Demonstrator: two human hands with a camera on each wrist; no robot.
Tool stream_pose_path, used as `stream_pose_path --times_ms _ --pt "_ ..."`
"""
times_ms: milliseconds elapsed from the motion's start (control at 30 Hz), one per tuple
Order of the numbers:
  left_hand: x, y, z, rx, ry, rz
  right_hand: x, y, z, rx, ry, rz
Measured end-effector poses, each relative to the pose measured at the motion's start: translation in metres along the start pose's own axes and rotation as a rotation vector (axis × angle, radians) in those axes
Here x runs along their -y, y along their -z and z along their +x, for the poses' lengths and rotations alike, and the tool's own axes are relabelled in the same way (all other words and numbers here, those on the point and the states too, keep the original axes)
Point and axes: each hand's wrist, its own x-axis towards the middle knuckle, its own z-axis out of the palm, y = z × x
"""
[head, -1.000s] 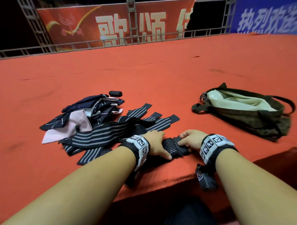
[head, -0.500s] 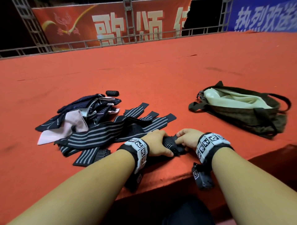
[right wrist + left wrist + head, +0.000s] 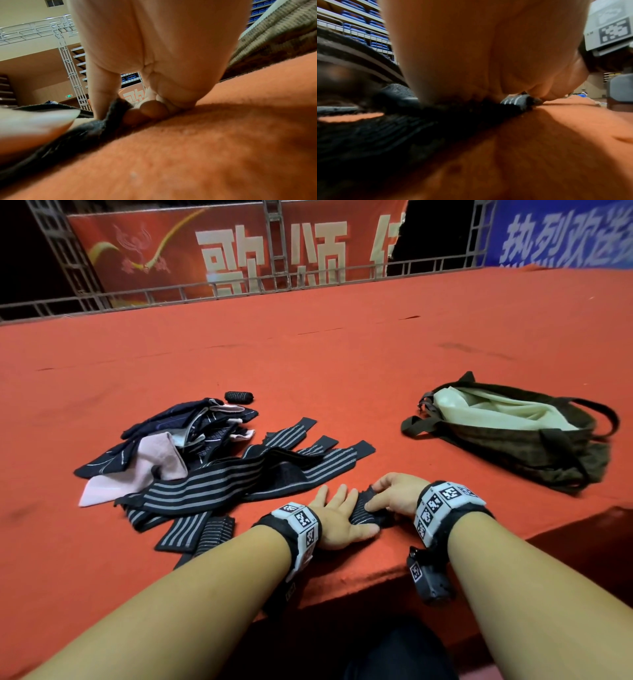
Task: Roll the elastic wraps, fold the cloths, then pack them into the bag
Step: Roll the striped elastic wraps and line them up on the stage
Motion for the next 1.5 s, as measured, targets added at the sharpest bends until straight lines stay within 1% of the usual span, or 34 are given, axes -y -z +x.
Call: stream_pose_path --times_ms 133,300,467,600,633,700,767,800,933,1000,1067,1133,1233,1300,1333,1400,1467,1500 --pt "0.002 0.000 0.000 -0.001 0.006 0.017 0.003 0.000 -0.004 0.005 -0.004 -0.126" --pt "0.009 -0.008 0.006 -0.016 0.017 0.084 0.003 -0.006 -0.002 -0.034 -0.008 -0.135" --pt "0.010 -0.008 0.007 -0.005 0.017 0.082 0.007 -0.009 -0.006 -0.066 -0.028 -0.171" --pt "0.012 0.000 -0.002 -0.010 -0.042 0.028 0.011 -0.012 -0.012 -0.079 -0.026 -0.229" --pt "0.016 0.005 -0.005 -0.024 -0.068 0.014 0.013 -0.012 -0.012 -0.080 -0.030 -0.233" --pt "0.027 0.017 -0.010 -0.111 -0.089 -0.019 0.017 -0.013 -0.013 -0.070 -0.033 -0.254" --pt "0.042 0.026 -0.017 -0.227 -0.035 0.004 0.022 -0.013 -0.016 -0.047 -0.015 -0.303" --pt "0.049 0.029 -0.021 -0.247 0.012 0.034 0.023 -0.014 -0.017 -0.035 -0.006 -0.325" --pt "0.068 0.029 -0.035 -0.179 0.197 0.061 0.026 -0.020 -0.023 -0.041 0.016 -0.298" --pt "0.073 0.027 -0.041 -0.168 0.226 0.053 0.028 -0.026 -0.028 -0.063 0.017 -0.257" --pt "0.073 0.030 -0.051 -0.166 0.202 0.024 0.031 -0.032 -0.032 -0.110 0.022 -0.240" --pt "0.075 0.035 -0.063 -0.163 0.171 -0.065 0.036 -0.033 -0.036 -0.132 0.026 -0.227" --pt "0.087 0.038 -0.074 -0.173 0.107 -0.296 0.048 -0.025 -0.035 -0.114 0.011 -0.226" --pt "0.098 0.037 -0.082 -0.180 0.029 -0.488 0.059 -0.018 -0.032 -0.125 0.003 -0.228" --pt "0.102 0.037 -0.086 -0.154 -0.028 -0.593 0.064 -0.016 -0.030 -0.139 -0.001 -0.242" --pt "0.106 0.035 -0.096 -0.039 -0.137 -0.760 0.077 -0.017 -0.028 -0.167 0.002 -0.290" --pt "0.107 0.031 -0.107 0.041 -0.219 -0.820 0.087 -0.024 -0.025 -0.175 0.009 -0.338" --pt "0.108 0.029 -0.113 0.058 -0.246 -0.799 0.091 -0.028 -0.023 -0.173 0.017 -0.373"
